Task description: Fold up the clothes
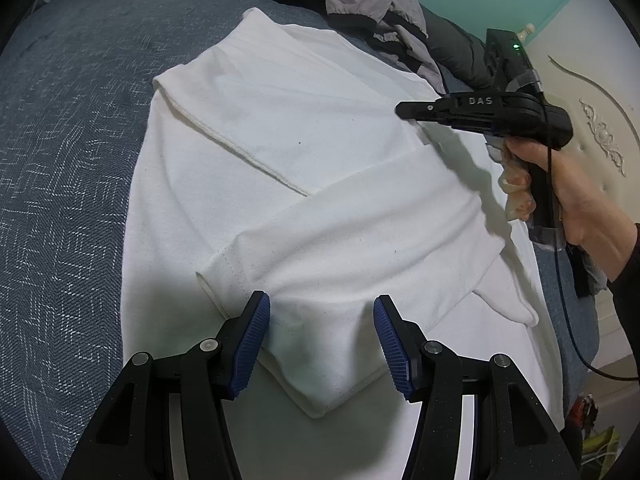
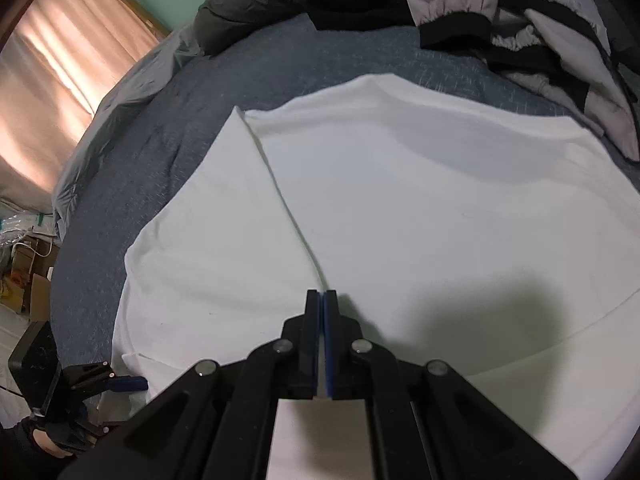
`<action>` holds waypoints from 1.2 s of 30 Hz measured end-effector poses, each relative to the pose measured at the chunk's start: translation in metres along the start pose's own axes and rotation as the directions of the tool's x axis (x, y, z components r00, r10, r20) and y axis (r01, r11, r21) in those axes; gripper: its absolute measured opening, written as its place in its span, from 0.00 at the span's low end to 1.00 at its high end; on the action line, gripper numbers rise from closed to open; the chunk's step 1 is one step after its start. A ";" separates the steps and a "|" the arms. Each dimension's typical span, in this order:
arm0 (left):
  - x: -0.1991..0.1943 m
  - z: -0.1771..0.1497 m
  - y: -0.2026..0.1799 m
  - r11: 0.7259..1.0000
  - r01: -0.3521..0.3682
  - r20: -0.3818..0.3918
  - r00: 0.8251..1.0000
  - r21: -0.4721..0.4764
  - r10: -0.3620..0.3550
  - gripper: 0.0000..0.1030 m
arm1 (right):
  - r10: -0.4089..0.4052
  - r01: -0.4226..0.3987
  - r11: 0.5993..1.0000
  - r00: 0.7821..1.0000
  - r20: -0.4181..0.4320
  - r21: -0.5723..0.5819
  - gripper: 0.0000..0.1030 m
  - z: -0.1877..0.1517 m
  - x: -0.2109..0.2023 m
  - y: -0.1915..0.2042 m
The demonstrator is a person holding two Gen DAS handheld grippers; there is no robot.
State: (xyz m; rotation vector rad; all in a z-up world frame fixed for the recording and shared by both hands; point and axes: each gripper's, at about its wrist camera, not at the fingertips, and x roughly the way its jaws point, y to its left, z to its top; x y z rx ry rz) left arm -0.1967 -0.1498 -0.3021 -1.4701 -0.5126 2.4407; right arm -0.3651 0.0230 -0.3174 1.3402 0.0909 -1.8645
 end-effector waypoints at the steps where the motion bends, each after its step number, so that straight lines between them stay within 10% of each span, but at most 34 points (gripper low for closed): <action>1: 0.000 0.000 0.000 1.000 0.001 0.000 1.000 0.000 -0.001 0.56 | -0.001 0.001 1.000 1.000 -0.001 0.002 0.01 0.000 0.002 -0.001; 17: -0.002 -0.003 0.001 1.000 -0.001 -0.001 1.000 0.005 0.001 0.56 | 0.015 -0.015 1.000 0.999 -0.051 -0.013 0.02 -0.022 -0.008 -0.008; 27: -0.006 -0.003 0.004 1.000 0.010 -0.001 1.000 -0.001 -0.010 0.56 | -0.204 0.202 0.979 0.977 0.061 0.037 0.00 -0.025 -0.036 -0.016; 36: -0.024 -0.007 0.006 1.000 0.007 0.004 1.000 -0.015 -0.007 0.57 | -0.174 0.151 0.975 0.975 0.141 0.162 0.01 -0.065 -0.105 -0.012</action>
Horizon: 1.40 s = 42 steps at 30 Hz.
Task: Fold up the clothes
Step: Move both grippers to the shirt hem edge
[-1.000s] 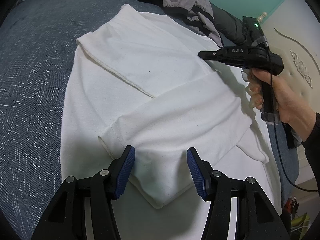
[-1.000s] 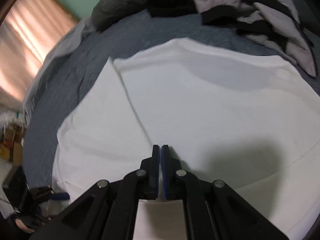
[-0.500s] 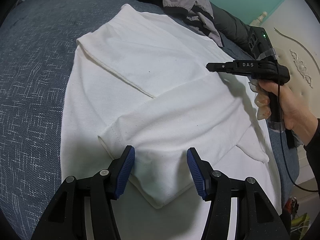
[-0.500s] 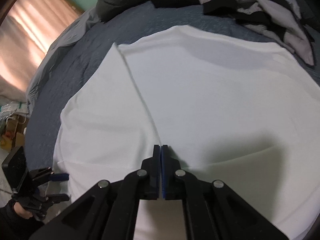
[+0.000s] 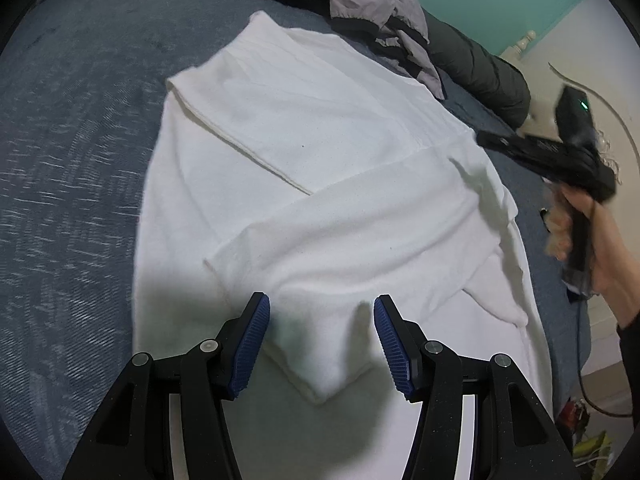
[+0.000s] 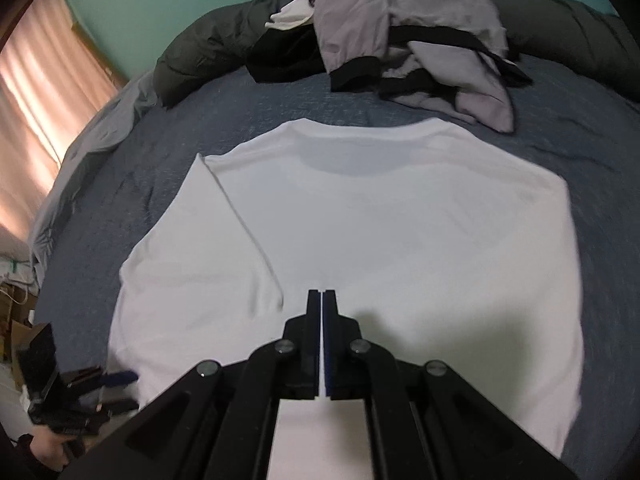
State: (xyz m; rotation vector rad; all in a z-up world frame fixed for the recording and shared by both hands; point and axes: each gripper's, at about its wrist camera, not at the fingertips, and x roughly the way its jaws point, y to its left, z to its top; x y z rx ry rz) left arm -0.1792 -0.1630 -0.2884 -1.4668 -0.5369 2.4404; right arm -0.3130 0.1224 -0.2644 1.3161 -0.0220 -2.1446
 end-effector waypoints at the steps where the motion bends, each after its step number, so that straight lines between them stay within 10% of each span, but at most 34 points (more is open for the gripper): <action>1: -0.004 -0.003 0.001 1.000 -0.006 0.002 1.000 -0.001 0.006 0.57 | 0.001 -0.001 1.000 1.000 -0.003 0.009 0.01 -0.008 -0.010 -0.001; 20: -0.100 -0.080 0.009 0.996 -0.043 -0.125 0.992 -0.083 0.033 0.57 | -0.050 0.064 0.991 0.991 -0.125 0.114 0.37 -0.204 -0.166 -0.043; 42: -0.119 -0.173 0.016 0.993 -0.094 -0.283 0.957 -0.065 0.072 0.58 | -0.020 0.086 0.974 0.954 -0.299 0.209 0.52 -0.323 -0.187 -0.049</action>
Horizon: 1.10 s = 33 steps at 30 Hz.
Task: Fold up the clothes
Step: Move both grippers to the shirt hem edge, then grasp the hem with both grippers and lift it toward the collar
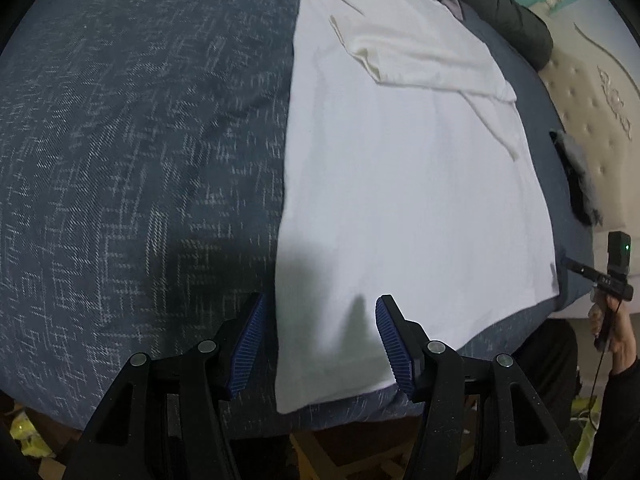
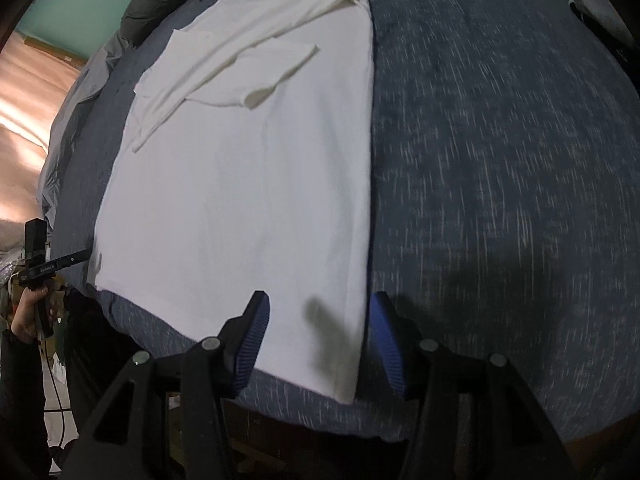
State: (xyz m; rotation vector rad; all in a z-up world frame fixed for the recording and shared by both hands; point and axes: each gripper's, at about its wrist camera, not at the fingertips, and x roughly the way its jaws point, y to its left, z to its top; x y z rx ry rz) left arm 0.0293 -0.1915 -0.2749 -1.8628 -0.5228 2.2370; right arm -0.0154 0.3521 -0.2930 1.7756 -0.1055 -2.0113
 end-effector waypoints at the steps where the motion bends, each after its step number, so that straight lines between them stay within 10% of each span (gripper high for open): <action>1: 0.001 -0.002 0.000 1.000 -0.001 -0.003 1.000 0.002 0.001 0.58 | -0.003 0.003 1.000 1.000 -0.008 0.003 0.52 -0.002 0.001 -0.001; 27: 0.005 -0.022 0.005 0.999 0.049 -0.016 0.999 -0.006 -0.049 0.51 | 0.076 -0.070 0.991 0.996 -0.051 0.113 0.52 -0.030 0.018 -0.029; 33: 0.006 -0.015 0.002 0.995 0.099 0.001 0.995 -0.002 -0.099 0.13 | 0.073 -0.071 0.996 0.997 -0.039 0.058 0.08 -0.035 0.017 -0.024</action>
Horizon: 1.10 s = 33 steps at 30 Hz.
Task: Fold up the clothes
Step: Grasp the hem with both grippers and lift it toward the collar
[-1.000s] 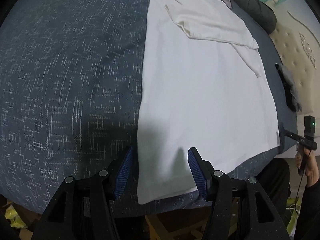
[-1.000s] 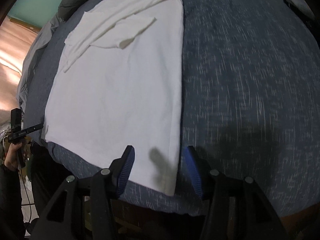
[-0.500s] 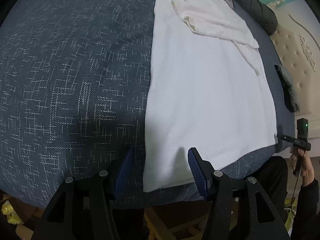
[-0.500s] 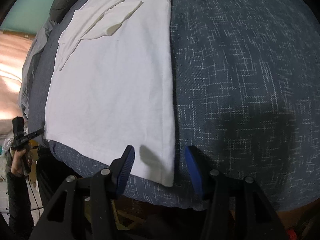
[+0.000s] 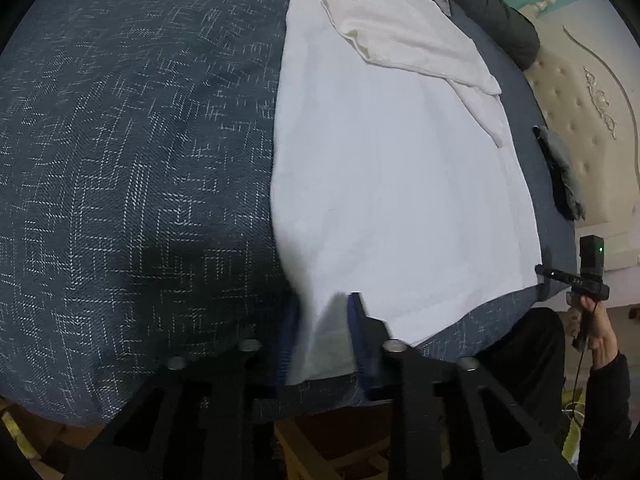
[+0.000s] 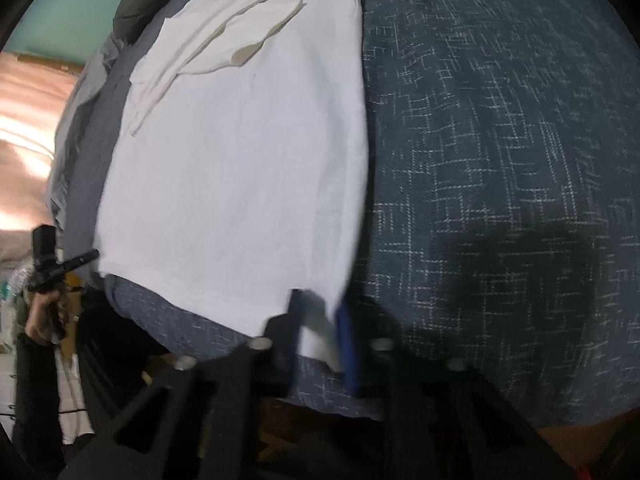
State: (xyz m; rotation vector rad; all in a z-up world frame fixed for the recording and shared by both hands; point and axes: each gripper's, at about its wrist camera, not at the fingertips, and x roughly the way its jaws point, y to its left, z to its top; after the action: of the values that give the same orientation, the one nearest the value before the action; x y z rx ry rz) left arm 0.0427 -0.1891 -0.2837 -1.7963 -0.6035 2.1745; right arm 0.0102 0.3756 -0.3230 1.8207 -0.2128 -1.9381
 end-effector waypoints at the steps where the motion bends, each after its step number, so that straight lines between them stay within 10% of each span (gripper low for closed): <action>1: -0.001 0.000 0.000 1.000 0.004 0.006 1.000 0.001 -0.004 0.07 | 0.001 -0.001 1.000 1.000 0.003 -0.005 0.06 0.000 -0.001 0.000; 19: -0.063 0.042 -0.028 0.994 0.106 0.139 0.984 0.026 -0.109 0.04 | 0.161 -0.161 0.987 0.971 0.175 -0.012 0.03 0.049 -0.062 0.023; 33: -0.088 0.196 -0.051 0.989 0.148 0.220 0.965 0.006 -0.146 0.04 | 0.197 -0.202 0.979 0.935 0.295 -0.014 0.03 0.183 -0.107 0.022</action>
State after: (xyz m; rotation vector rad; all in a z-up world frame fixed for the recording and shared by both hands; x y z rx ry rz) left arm -0.1339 -0.2131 -0.1535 -1.4733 -0.7716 2.2865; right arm -0.1621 0.3655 -0.1976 1.4472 -0.4938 -2.0564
